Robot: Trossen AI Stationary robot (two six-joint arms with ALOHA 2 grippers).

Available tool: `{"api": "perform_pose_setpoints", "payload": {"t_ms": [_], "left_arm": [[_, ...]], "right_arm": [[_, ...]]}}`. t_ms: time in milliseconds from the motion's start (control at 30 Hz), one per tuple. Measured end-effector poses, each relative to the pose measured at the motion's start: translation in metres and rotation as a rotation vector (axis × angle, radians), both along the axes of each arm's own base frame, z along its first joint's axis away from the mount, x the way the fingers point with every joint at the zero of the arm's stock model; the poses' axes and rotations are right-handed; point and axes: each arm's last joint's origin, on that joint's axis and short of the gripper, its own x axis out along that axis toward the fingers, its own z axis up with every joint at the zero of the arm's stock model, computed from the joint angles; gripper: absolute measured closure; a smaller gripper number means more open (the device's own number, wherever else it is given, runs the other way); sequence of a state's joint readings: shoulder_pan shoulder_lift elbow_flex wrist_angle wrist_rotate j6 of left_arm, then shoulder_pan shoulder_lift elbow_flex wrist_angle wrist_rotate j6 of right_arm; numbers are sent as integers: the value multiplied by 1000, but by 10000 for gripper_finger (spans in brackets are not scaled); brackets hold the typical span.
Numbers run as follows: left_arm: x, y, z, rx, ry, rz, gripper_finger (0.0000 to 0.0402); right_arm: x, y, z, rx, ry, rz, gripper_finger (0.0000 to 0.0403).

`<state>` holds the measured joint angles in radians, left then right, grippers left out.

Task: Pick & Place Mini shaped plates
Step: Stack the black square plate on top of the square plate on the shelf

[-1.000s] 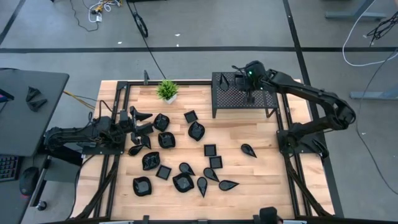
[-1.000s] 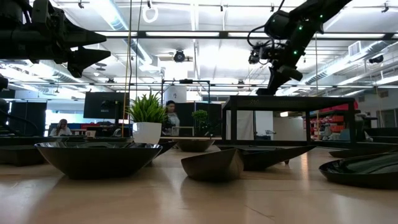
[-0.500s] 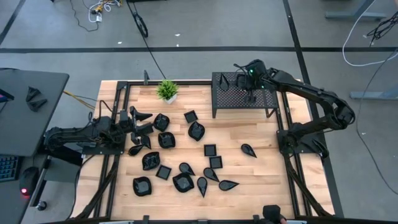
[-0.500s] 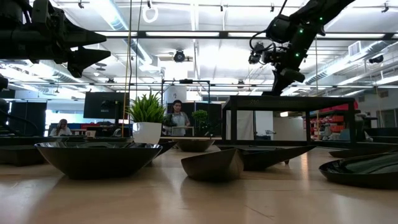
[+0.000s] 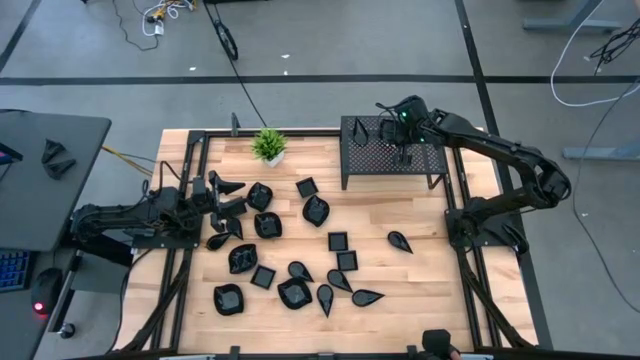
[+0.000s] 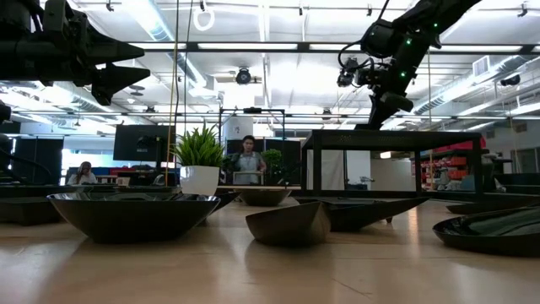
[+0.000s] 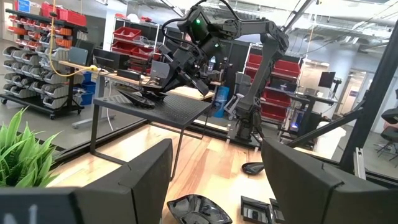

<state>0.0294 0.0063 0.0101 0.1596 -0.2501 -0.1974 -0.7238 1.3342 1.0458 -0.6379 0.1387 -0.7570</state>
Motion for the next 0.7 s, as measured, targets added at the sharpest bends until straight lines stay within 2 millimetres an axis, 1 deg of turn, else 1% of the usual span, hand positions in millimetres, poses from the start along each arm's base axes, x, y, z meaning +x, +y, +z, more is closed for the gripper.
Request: {"api": "perform_pose_setpoints", "payload": {"t_ms": [467,533,700], "left_arm": [[0,0,0,0,0,0,149],[0,0,0,0,0,0,149],[0,0,0,0,0,0,149]], "right_arm": [[0,0,0,6,-8,-11,378],[0,0,0,11,-12,-8,367],[0,0,0,12,-16,-5,326]]}}
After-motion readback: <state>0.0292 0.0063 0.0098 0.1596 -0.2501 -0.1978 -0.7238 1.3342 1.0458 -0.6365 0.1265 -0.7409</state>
